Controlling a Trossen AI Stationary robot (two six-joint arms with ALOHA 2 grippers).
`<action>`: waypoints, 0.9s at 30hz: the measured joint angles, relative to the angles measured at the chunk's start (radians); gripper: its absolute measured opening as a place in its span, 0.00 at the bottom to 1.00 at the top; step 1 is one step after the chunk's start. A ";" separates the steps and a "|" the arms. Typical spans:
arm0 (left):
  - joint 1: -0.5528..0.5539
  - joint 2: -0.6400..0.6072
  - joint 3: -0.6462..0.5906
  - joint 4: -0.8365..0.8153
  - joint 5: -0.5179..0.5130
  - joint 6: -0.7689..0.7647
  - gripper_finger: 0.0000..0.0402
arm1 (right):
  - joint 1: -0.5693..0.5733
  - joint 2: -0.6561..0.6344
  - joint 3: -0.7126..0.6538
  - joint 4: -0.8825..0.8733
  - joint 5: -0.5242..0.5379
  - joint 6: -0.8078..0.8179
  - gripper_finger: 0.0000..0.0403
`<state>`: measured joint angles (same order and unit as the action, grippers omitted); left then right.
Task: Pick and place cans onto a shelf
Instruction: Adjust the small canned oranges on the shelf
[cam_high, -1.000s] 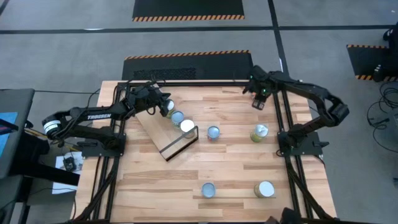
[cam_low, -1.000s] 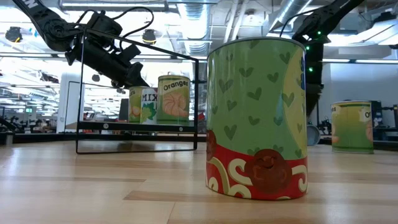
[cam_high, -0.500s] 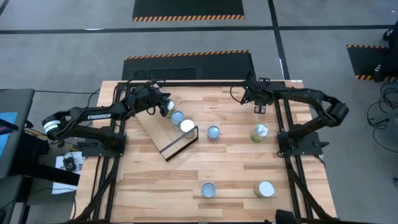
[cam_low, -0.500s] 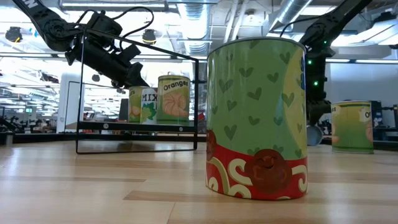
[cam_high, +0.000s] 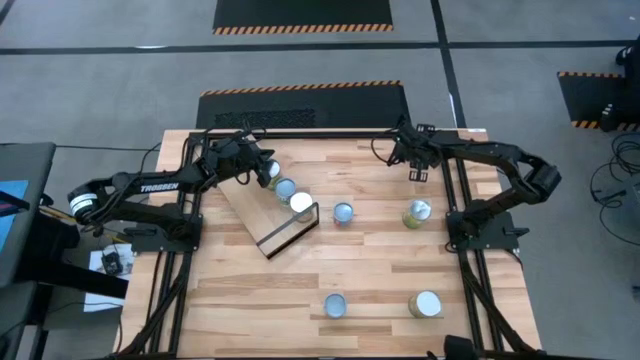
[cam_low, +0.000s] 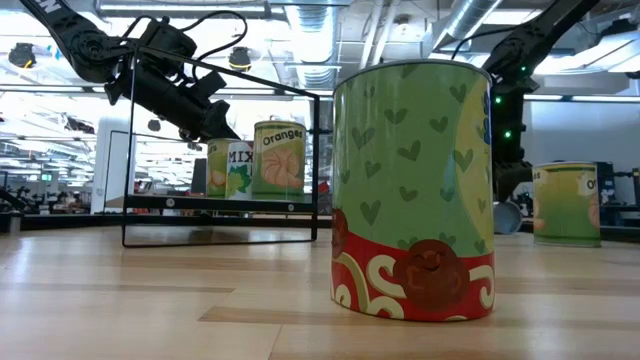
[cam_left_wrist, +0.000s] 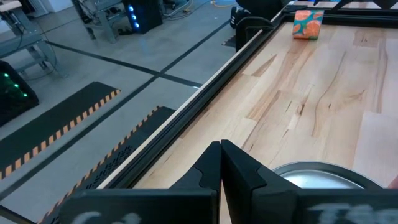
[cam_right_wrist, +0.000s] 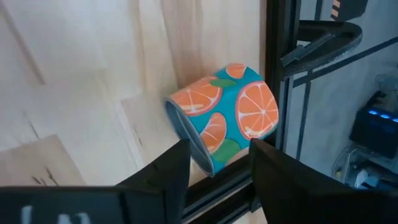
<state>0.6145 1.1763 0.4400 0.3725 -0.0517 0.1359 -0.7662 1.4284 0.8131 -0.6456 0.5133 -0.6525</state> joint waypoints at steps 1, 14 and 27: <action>0.000 0.000 0.000 0.000 0.000 0.002 0.00 | 0.000 0.000 0.000 -0.001 0.001 -0.005 0.49; 0.000 0.000 0.000 0.000 0.001 0.003 0.00 | 0.014 0.001 -0.066 0.090 0.044 -0.117 0.46; 0.000 0.001 -0.001 -0.001 0.001 0.013 0.00 | -0.012 0.000 -0.065 0.118 0.040 -0.150 0.08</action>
<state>0.6144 1.1774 0.4393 0.3717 -0.0505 0.1490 -0.7779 1.4288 0.7479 -0.5273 0.5538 -0.8024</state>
